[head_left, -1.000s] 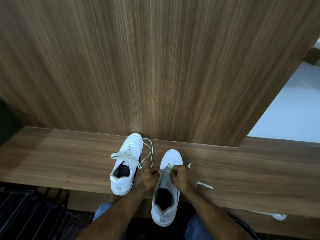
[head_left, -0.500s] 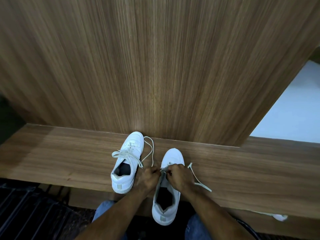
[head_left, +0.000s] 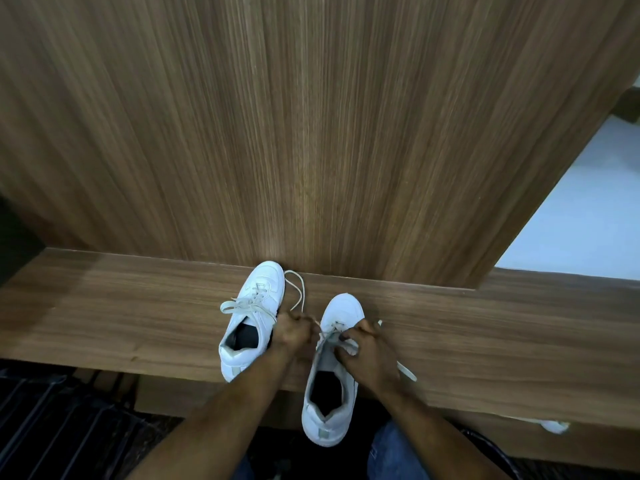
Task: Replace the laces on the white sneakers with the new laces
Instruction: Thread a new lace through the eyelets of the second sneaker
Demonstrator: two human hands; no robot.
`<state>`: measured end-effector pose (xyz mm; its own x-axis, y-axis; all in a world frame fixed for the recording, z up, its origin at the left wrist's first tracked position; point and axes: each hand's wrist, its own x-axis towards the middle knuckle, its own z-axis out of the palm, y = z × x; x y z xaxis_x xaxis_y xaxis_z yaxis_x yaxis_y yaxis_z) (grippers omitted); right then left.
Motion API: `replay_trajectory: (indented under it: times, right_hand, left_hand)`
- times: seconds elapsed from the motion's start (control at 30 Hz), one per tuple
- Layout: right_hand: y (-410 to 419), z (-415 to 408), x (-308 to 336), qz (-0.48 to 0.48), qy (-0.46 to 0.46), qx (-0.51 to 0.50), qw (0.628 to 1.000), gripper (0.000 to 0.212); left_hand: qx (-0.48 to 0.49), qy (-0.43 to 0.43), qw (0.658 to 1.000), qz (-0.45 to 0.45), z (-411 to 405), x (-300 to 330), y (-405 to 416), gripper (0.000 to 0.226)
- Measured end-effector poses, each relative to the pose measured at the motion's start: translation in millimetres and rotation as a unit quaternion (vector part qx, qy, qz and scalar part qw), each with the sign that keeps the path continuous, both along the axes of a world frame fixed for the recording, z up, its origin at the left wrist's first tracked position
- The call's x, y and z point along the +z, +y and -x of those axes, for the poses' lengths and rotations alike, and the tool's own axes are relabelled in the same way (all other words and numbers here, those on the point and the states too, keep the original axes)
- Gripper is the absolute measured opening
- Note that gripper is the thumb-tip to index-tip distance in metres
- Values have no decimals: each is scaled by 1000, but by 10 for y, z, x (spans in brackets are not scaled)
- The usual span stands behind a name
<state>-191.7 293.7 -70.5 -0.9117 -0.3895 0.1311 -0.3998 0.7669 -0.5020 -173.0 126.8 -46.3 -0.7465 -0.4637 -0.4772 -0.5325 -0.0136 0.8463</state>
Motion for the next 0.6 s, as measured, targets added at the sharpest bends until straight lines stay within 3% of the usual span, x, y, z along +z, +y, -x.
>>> replay_trajectory:
  times: [0.07,0.13,0.23,0.33,0.5,0.6]
  right_hand:
    - [99,8,-6,6,-50,11,999,26]
    - [165,8,12,-13,-97,21,995,29]
    - [231,-40,11,-32,-114,5,993,32]
    - [260,-96,4,-70,-89,-8,994,29]
    - [224,-175,64,-61,-55,0,997,37]
    - [144,-228,120,-80,-66,26,994,54]
  left_hand:
    - [124,67,980,-139,95,203,-93,18]
    - [211,154,929,-261,205,465,-227,15]
    - [274,242,880,-302,322,703,-401,12]
    - [277,219,900,-257,238,610,-341,9]
    - [138,-1,970,-202,-69,-36,-45,21]
    - [84,-31,980,-180,-166,-117,157,23]
